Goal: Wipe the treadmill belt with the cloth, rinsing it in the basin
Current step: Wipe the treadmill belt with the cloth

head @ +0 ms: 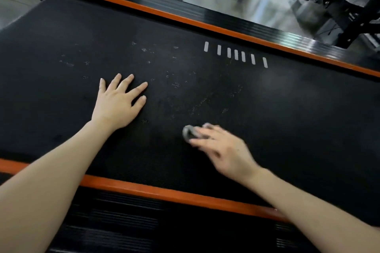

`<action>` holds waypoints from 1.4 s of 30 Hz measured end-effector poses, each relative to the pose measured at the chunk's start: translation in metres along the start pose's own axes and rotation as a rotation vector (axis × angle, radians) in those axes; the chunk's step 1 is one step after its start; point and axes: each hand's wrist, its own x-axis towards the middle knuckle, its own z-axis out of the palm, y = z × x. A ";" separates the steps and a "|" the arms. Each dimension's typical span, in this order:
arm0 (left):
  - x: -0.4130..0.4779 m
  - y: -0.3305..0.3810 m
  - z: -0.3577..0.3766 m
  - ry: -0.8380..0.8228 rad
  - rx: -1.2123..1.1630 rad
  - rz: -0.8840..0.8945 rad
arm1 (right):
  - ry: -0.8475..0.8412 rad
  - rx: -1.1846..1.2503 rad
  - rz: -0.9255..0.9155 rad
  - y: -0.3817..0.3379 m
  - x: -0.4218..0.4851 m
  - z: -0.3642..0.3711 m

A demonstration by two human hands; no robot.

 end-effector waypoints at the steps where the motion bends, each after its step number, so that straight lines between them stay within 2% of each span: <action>1: 0.000 0.000 0.000 -0.006 0.005 0.002 | 0.048 -0.040 0.117 0.019 -0.017 -0.012; 4: 0.000 0.000 0.000 -0.004 0.019 -0.002 | 0.127 -0.088 0.465 0.050 -0.062 -0.040; 6: 0.000 0.003 0.001 -0.001 0.034 -0.009 | 0.156 -0.086 0.518 0.036 -0.063 -0.035; 9: 0.000 0.005 0.003 -0.005 0.058 -0.011 | 0.108 -0.002 0.304 -0.022 -0.025 -0.001; 12: 0.002 0.003 0.002 -0.017 0.077 -0.004 | -0.032 0.116 0.122 -0.063 0.007 0.018; 16: 0.002 0.000 0.001 -0.022 0.070 0.000 | -0.202 0.175 -0.009 -0.032 -0.026 -0.007; 18: 0.001 0.000 0.001 -0.017 0.059 0.002 | -0.196 0.143 0.009 -0.001 -0.063 -0.024; 21: 0.001 0.002 0.000 -0.028 0.050 0.001 | -0.142 0.192 0.177 0.022 -0.094 -0.048; 24: 0.000 0.002 -0.001 -0.013 0.029 -0.003 | 0.031 0.348 0.318 0.011 -0.078 -0.070; 26: 0.000 0.001 -0.001 -0.002 0.018 -0.003 | 0.033 0.340 0.304 0.000 -0.063 -0.077; 30: 0.000 0.002 -0.002 -0.007 0.010 -0.008 | -0.070 -0.084 0.208 0.008 -0.056 -0.074; 34: 0.000 0.003 -0.002 -0.010 0.008 -0.012 | -0.235 0.029 0.071 0.014 -0.056 -0.032; 38: 0.000 0.005 -0.001 -0.008 0.018 -0.023 | -0.141 0.054 -0.051 0.004 -0.025 0.003; 42: 0.000 0.003 0.001 -0.008 0.008 -0.022 | -0.019 0.046 -0.033 -0.004 0.033 0.026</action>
